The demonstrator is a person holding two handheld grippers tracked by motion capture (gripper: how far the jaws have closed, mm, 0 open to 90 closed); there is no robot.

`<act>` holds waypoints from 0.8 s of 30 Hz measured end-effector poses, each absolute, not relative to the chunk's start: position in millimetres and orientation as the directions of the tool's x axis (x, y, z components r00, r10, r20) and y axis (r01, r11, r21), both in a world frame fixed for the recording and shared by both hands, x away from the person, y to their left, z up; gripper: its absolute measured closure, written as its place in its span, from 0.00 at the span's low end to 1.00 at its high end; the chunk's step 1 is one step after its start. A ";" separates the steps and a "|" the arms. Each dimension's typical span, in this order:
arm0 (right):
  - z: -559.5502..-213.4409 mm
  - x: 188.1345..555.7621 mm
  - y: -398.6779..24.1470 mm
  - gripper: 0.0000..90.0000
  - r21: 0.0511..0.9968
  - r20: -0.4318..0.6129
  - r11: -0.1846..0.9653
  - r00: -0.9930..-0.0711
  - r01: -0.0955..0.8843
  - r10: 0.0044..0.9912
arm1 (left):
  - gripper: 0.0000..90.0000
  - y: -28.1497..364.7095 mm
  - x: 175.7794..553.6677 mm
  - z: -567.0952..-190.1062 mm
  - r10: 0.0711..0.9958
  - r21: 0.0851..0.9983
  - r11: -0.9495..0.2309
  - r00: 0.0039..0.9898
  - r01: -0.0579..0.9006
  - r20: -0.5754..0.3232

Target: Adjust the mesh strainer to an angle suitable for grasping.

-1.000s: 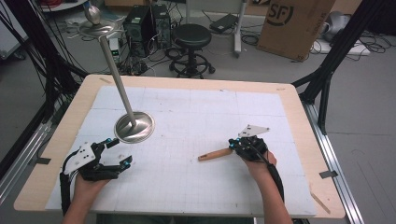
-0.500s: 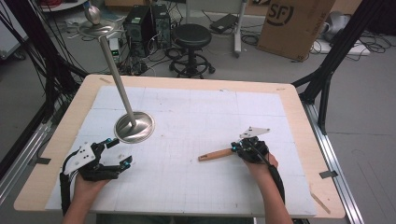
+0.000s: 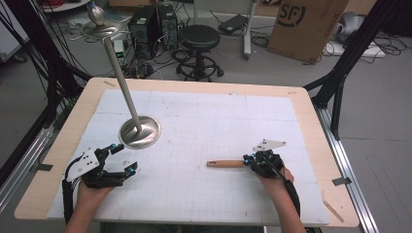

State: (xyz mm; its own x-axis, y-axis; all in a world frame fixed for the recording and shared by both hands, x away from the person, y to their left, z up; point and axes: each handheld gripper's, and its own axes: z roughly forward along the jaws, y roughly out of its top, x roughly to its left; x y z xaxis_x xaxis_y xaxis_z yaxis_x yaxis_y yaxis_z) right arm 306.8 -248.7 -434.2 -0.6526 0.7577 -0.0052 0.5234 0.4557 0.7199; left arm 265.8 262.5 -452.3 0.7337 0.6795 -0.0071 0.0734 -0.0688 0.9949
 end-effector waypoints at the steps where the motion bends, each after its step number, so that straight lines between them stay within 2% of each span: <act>1: -434.0 304.8 -249.3 0.99 0.720 -0.005 0.457 -0.654 0.523 0.756 | 0.18 262.5 265.7 -452.2 0.678 0.995 -0.070 0.735 0.074 -0.006; 15: -428.9 286.9 -249.7 0.98 0.707 -0.002 0.483 -0.681 0.517 0.732 | 0.18 262.0 265.3 -452.2 0.680 0.995 -0.073 0.733 0.070 -0.002; 24: -415.4 287.3 -217.3 0.98 0.733 -0.022 0.522 -0.752 0.436 0.659 | 0.18 262.3 265.5 -452.3 0.681 0.995 -0.072 0.732 0.072 -0.004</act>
State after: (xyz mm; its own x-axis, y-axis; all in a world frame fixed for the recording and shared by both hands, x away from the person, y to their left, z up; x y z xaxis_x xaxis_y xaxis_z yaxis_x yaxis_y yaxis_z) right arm 287.3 -217.3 -415.4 -0.7519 0.6589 -0.0225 0.4355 0.5220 0.7334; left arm 265.5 262.3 -452.3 0.7325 0.6808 -0.0040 0.0721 -0.0717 0.9948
